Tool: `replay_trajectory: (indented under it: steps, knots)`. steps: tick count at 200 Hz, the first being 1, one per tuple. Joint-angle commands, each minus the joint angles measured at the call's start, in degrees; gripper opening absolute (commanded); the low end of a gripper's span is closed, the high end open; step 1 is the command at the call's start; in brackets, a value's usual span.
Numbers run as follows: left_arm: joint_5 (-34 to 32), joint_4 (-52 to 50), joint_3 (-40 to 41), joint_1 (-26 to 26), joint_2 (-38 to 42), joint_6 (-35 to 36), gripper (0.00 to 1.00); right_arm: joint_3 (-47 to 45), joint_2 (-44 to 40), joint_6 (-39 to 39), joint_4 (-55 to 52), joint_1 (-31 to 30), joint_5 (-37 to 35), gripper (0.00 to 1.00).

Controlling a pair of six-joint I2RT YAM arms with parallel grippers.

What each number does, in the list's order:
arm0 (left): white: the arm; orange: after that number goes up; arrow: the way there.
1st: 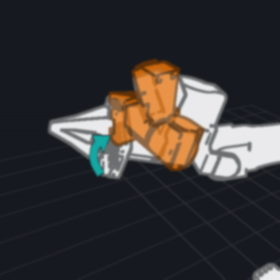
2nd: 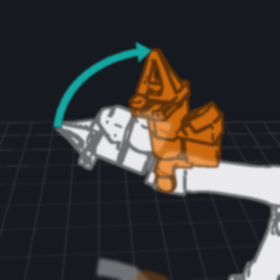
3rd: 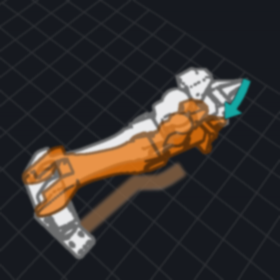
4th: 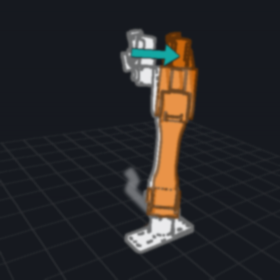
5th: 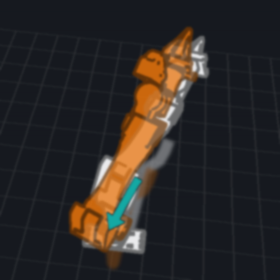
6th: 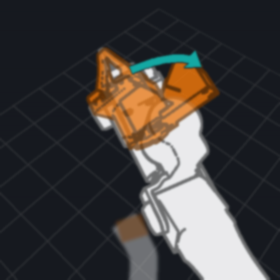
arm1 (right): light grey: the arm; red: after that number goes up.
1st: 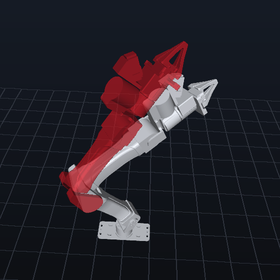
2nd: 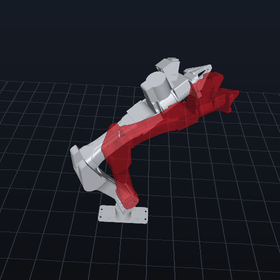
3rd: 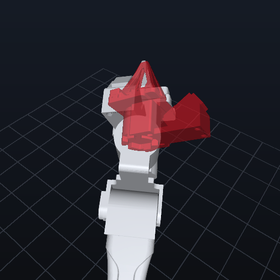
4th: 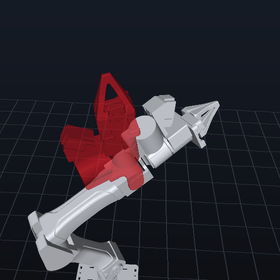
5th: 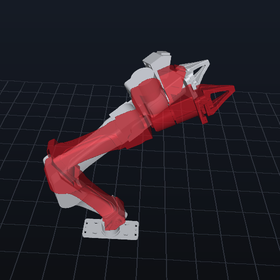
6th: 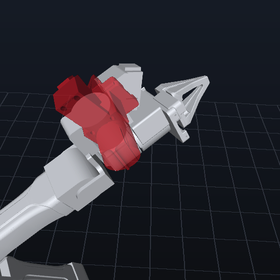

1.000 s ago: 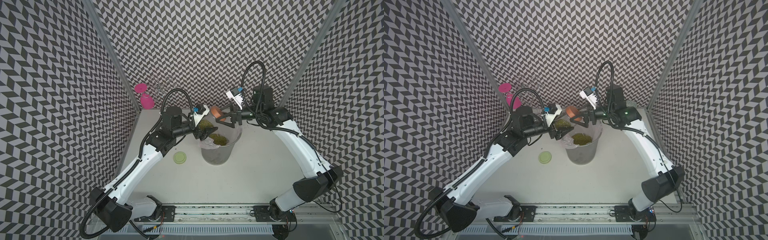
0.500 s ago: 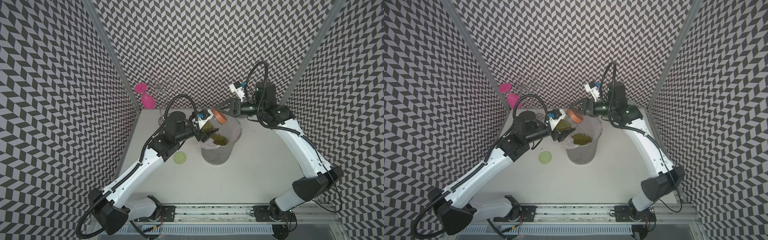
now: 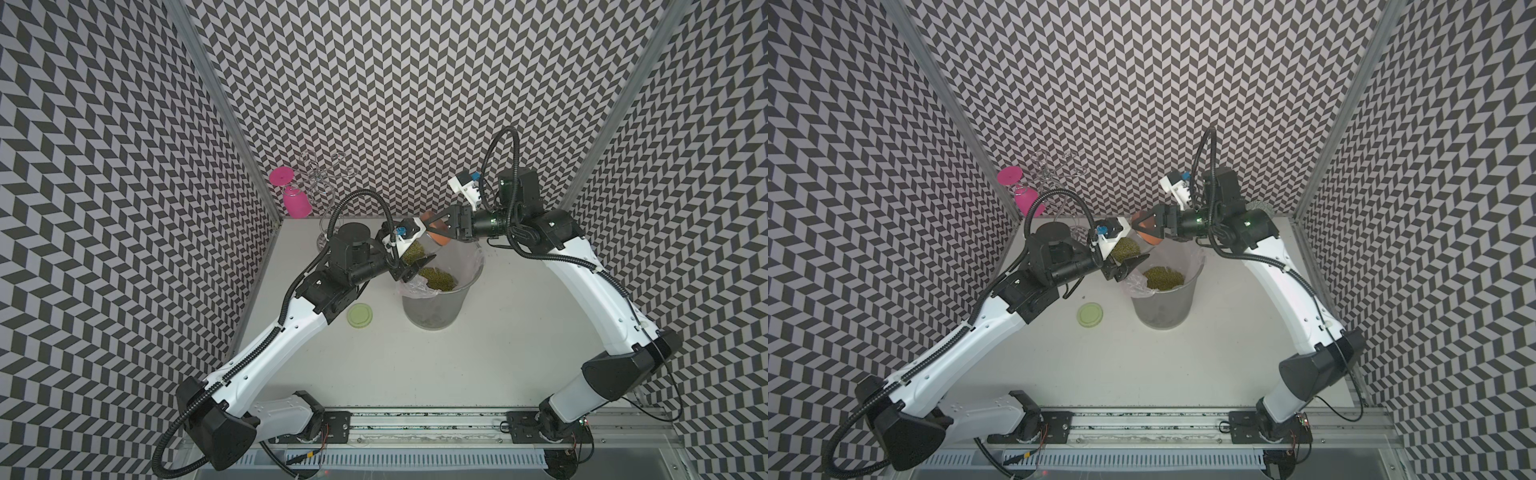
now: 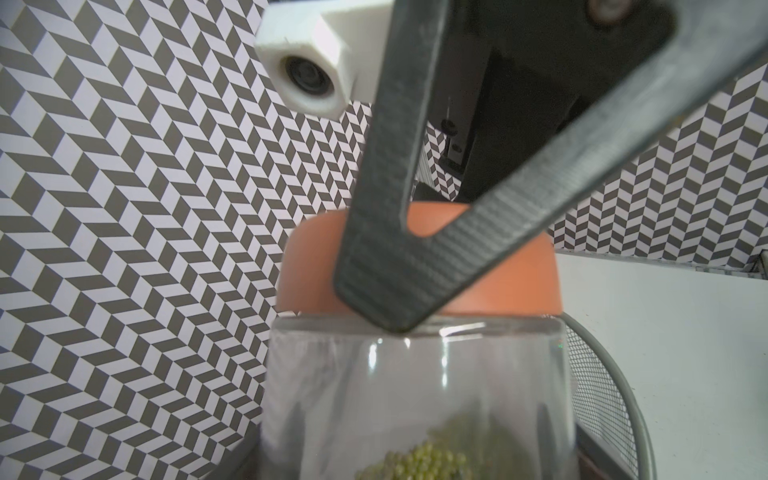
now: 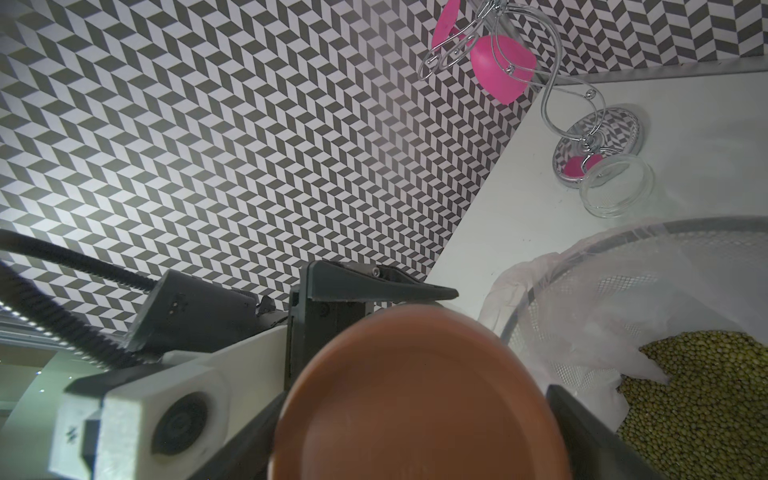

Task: Empty moldy mung beans from jars
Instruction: Unscrew the lid from the jar.

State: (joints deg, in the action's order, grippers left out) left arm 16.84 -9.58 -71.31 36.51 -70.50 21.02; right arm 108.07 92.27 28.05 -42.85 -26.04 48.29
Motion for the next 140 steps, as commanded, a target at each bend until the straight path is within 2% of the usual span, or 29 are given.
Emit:
replay_trajectory:
  steps: [1,52,81,99,140]
  knots:
    - [-0.66,5.98,-0.99,0.66,1.64,1.13,0.1,0.41,-0.11,-1.39,-0.82,-0.05,-2.85,0.77]
    - [-1.29,5.87,-1.03,0.75,1.53,0.2,0.09,-0.87,-1.59,-3.05,1.34,-0.08,-1.74,0.56]
    - [0.04,4.53,-1.85,0.67,0.33,-1.6,0.07,-2.08,-2.96,-8.43,3.04,-0.29,-0.31,0.45]
    - [1.19,3.19,-2.68,0.5,-0.25,-2.88,0.07,-2.57,-3.23,-13.49,3.12,-0.45,0.91,0.42]
    - [4.34,-0.03,-4.4,-0.01,-0.36,-4.9,0.07,-4.54,-2.56,-23.55,4.42,-0.53,8.75,0.42]
